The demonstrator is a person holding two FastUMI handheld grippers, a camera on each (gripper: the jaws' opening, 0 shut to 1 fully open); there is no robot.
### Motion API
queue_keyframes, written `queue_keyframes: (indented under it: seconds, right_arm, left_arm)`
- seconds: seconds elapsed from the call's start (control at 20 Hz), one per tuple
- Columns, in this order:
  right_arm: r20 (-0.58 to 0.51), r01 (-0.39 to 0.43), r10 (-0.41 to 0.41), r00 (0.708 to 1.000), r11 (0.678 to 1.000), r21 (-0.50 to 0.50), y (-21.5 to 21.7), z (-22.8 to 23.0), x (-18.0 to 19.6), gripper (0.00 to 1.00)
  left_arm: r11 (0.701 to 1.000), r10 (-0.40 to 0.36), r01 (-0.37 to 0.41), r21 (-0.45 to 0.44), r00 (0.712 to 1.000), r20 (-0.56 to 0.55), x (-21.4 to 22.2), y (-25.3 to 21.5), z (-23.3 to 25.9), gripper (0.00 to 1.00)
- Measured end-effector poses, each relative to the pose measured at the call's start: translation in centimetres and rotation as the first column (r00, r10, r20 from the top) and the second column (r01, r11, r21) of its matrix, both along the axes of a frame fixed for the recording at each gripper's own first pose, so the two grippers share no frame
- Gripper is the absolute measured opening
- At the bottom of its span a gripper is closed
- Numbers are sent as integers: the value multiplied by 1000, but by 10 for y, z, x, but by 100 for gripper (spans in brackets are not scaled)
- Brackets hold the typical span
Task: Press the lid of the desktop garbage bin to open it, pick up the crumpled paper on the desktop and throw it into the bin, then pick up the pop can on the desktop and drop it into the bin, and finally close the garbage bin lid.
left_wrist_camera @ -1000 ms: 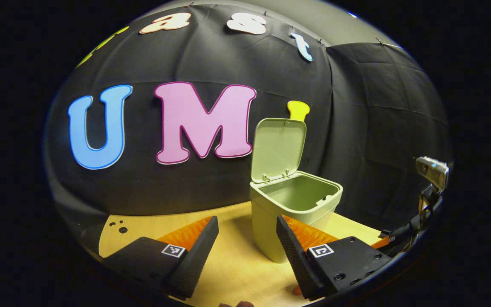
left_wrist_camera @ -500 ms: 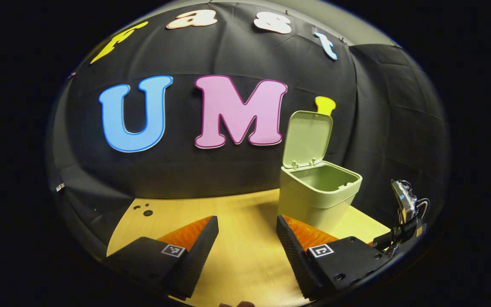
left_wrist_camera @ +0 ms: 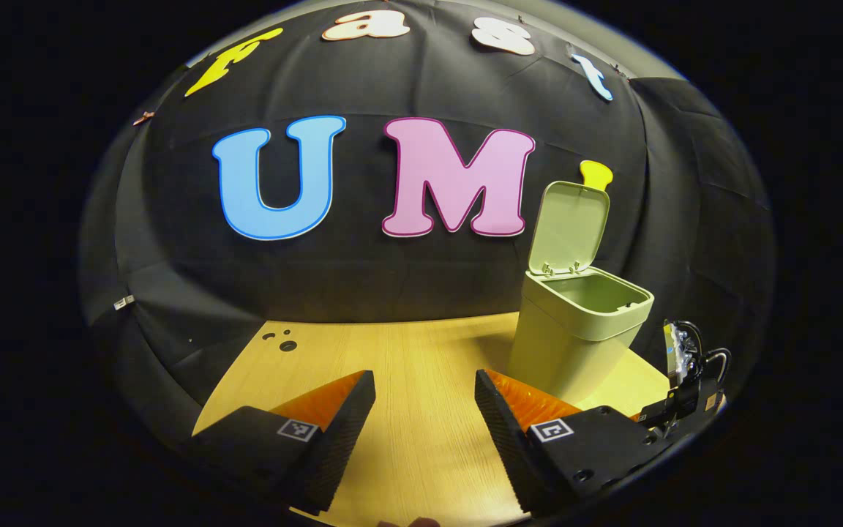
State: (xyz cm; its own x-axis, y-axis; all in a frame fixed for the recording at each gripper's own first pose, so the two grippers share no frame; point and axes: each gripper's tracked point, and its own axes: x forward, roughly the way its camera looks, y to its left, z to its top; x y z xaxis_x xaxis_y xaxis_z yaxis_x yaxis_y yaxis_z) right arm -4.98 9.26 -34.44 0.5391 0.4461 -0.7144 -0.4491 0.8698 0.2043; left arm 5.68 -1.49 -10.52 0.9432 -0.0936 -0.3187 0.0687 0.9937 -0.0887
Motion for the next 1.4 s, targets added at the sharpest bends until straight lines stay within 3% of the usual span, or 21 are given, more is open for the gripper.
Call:
queue_keyframes:
  seconds: [0.3,0.35,0.7,1.2,1.25,1.4]
  right_arm:
    - [-56,17,-16,998,1000,17,1,-9,-2,93]
    - [-54,22,-21,998,1000,18,-2,-7,-1,87]
    - [-45,54,-51,998,997,60,-5,11,6,87]
    - [62,53,-62,996,989,141,-32,115,12,86]
    - [72,56,-68,995,986,157,-34,127,15,82]
    - [99,72,-95,990,973,219,-37,162,28,86]
  left_arm:
    - [1000,17,-17,9,1000,-7,-2,6,-3,90]
    - [1000,19,-19,9,1000,-9,-2,5,-4,90]
    - [1000,18,-18,7,1000,-12,-2,1,-5,90]
    - [1000,-2,2,-4,1000,-18,0,-7,-7,90]
    - [1000,-5,5,-5,1000,-18,1,-9,-8,90]
    - [1000,-18,18,-9,1000,-16,1,-14,-7,90]
